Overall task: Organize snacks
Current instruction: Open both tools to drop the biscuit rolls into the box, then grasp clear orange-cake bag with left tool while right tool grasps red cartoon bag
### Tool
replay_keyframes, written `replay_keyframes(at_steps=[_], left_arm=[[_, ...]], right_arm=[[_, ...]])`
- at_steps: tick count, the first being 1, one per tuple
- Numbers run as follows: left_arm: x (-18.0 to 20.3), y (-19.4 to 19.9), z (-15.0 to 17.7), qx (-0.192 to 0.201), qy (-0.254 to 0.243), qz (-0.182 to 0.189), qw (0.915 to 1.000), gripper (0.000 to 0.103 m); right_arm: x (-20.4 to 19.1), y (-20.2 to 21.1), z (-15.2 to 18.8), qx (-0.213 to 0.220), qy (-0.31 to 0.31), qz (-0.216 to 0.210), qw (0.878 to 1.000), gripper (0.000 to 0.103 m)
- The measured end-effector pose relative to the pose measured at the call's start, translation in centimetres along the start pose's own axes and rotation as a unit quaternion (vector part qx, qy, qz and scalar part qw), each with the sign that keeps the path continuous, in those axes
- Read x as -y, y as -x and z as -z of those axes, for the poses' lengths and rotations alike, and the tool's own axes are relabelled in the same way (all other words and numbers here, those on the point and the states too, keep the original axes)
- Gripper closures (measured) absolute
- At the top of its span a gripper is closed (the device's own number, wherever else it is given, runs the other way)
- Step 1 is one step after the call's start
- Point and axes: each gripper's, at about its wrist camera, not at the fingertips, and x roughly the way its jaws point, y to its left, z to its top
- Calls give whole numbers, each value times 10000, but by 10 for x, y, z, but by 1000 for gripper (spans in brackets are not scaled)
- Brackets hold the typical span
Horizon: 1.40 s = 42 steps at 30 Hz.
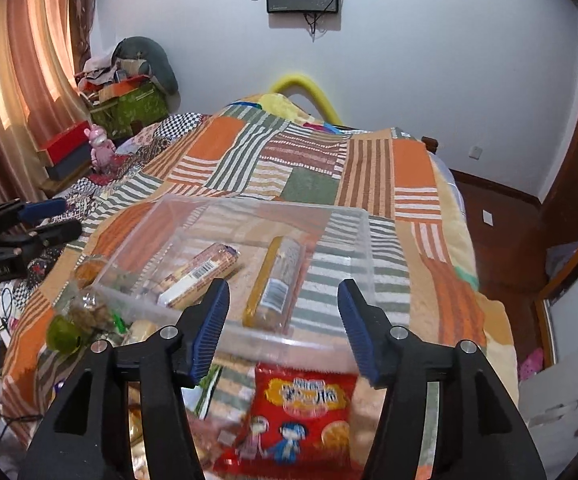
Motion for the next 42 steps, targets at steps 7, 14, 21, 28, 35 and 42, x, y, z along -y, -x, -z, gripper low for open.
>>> replay_keyframes(at_steps=[7, 14, 21, 28, 35, 42], left_arm=[[-34, -9, 33, -432, 186, -135, 9988, 33], [-58, -36, 54, -731, 434, -146, 9963, 33], [-65, -72, 65, -984, 449, -247, 9938, 33], [-75, -84, 72, -946, 760, 24, 9926, 33], [-68, -84, 73, -855, 544, 86, 9948, 47], [-66, -77, 76, -835, 450, -8, 9955, 53]], right_arm=[[0, 2, 23, -66, -30, 191, 9998, 36], [-2, -11, 48, -409, -61, 320, 9986, 30], [-2, -26, 66, -791, -51, 326, 9963, 27], [2, -34, 77, -965, -90, 358, 9946, 22], [11, -40, 82, -1078, -357, 168, 9934, 22], [13, -34, 87, -963, -519, 63, 9940, 37]])
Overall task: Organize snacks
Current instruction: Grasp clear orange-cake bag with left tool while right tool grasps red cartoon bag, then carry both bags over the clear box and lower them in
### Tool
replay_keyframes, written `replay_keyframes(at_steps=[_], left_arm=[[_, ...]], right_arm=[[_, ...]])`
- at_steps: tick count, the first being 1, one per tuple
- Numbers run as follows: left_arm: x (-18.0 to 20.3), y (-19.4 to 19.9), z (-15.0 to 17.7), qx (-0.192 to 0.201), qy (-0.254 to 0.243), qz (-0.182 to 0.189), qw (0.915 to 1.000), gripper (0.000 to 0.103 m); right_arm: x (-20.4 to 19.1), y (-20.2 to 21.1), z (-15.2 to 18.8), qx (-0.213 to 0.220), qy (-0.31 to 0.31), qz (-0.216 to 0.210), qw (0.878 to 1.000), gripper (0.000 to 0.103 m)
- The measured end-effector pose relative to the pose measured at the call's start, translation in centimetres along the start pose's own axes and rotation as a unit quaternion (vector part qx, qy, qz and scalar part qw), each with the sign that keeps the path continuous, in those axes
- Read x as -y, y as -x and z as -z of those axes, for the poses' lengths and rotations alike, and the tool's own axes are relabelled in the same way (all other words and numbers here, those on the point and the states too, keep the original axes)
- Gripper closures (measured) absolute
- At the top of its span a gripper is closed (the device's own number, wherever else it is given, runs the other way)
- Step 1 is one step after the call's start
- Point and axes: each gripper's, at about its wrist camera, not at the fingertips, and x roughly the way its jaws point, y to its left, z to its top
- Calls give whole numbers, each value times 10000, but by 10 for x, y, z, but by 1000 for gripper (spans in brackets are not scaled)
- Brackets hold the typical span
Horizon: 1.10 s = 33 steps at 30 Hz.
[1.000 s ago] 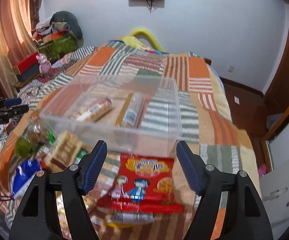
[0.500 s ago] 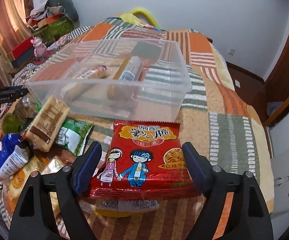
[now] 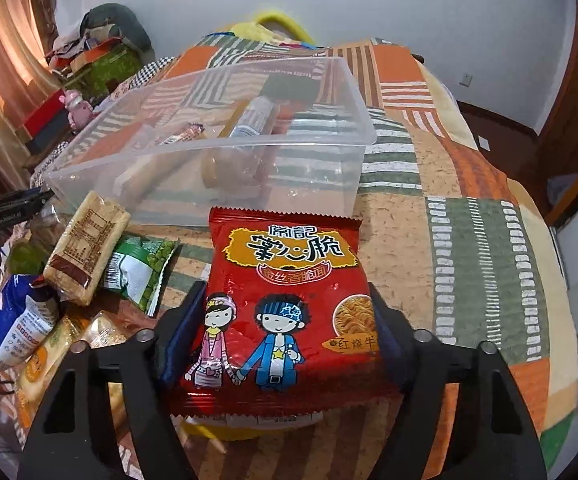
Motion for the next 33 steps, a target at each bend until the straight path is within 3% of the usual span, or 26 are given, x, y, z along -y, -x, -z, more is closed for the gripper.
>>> replay_keyframes(at_steps=[8, 20, 33], left_arm=[[0, 16, 3, 82, 92, -116, 9999, 56], [22, 67, -9, 561, 1, -148, 9983, 57], [76, 102, -44, 1075, -256, 142, 9938, 57]], right_arm=[[0, 17, 7, 180, -18, 2, 9998, 38], [1, 59, 6, 678, -63, 133, 9976, 38], [5, 89, -44, 1455, 104, 253, 9890, 38]])
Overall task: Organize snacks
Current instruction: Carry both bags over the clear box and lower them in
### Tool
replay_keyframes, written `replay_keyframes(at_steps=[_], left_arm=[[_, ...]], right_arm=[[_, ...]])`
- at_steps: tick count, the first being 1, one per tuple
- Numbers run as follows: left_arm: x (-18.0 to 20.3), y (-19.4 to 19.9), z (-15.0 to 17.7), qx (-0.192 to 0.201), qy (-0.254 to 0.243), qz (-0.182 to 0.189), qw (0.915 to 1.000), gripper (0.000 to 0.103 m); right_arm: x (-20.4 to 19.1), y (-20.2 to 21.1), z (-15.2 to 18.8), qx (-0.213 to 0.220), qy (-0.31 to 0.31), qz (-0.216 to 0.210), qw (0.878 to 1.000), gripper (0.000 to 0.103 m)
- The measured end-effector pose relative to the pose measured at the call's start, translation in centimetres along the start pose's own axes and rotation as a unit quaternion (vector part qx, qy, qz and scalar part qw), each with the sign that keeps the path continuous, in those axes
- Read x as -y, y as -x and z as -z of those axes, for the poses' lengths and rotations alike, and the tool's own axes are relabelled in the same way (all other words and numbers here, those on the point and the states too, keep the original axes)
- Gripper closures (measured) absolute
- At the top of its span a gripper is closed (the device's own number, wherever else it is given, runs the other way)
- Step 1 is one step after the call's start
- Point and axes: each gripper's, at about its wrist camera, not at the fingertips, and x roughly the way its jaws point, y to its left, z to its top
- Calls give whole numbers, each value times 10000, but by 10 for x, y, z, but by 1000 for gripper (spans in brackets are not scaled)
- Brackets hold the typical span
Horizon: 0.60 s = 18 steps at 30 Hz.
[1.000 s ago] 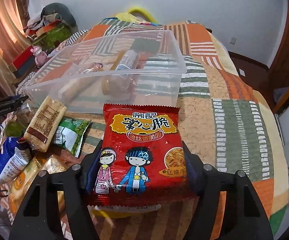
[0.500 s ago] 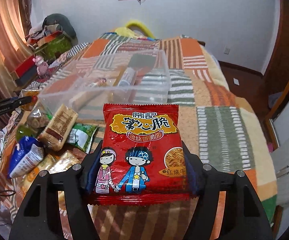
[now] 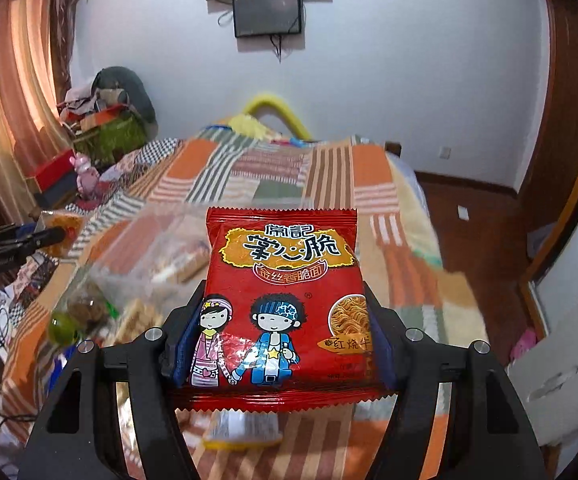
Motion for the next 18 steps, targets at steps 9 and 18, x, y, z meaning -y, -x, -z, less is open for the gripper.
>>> replay_keyframes(at_steps=[9, 18], left_arm=[[39, -26, -28, 38, -134, 341, 9993, 57], [67, -77, -29, -319, -300, 431, 9981, 57]], right_arm=[[-6, -29, -25, 168, 26, -84, 9998, 38], [-18, -76, -26, -169, 79, -254, 9995, 38]])
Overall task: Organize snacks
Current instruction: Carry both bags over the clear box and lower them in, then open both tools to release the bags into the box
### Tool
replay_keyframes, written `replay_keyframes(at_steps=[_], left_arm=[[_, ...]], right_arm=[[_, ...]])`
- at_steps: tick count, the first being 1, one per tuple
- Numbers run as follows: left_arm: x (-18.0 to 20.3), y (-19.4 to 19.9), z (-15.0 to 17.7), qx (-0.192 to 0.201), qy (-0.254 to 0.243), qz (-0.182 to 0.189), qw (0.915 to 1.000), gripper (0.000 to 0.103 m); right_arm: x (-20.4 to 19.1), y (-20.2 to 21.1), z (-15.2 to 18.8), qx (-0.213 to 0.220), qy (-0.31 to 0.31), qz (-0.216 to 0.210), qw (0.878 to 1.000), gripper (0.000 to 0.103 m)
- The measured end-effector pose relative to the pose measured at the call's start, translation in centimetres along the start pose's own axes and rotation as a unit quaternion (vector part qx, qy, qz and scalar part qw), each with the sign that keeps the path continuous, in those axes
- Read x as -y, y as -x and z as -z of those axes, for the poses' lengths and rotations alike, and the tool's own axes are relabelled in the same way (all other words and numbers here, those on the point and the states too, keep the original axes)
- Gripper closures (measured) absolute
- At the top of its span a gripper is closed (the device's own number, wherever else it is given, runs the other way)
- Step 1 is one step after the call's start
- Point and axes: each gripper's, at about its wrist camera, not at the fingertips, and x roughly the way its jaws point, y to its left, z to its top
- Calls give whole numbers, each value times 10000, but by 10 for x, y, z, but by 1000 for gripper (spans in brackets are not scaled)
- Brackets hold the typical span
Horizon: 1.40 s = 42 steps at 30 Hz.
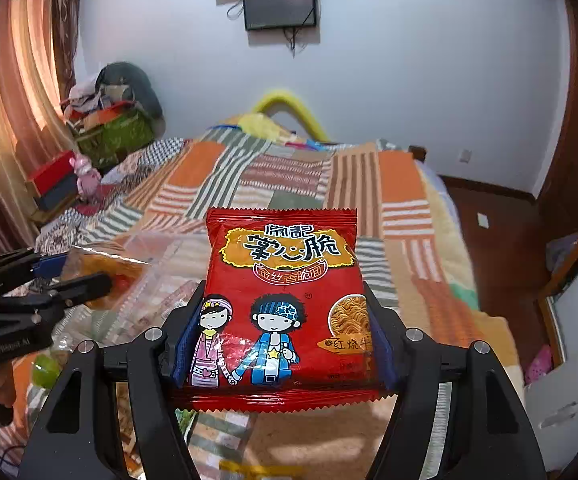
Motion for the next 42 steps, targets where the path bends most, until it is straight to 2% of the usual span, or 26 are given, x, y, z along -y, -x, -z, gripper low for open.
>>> replay_keyframes(at_steps=[11, 13, 15, 18, 24, 34, 42], left_arm=[[9, -36, 3, -341, -117, -77, 9993, 55], [8, -36, 3, -376, -65, -27, 9993, 53], [6, -35, 3, -388, 6, 26, 9992, 46], [7, -30, 5, -361, -29, -22, 9993, 44], [8, -9, 7, -246, -97, -79, 9996, 42], [0, 55, 8, 215, -113, -322, 9992, 36], [-22, 97, 33, 287, -38, -587, 9979, 31]], right_arm=[[1, -36, 9, -484, 123, -74, 9987, 38], [1, -39, 9, -554, 160, -148, 9982, 36], [0, -40, 10, -570, 161, -108, 9982, 36], [-1, -37, 10, -569, 193, -75, 9982, 31], [-1, -21, 6, -416, 209, -55, 9989, 24], [-3, 21, 7, -107, 238, -13, 9997, 23], [-3, 52, 22, 1, 149, -3, 9999, 22]])
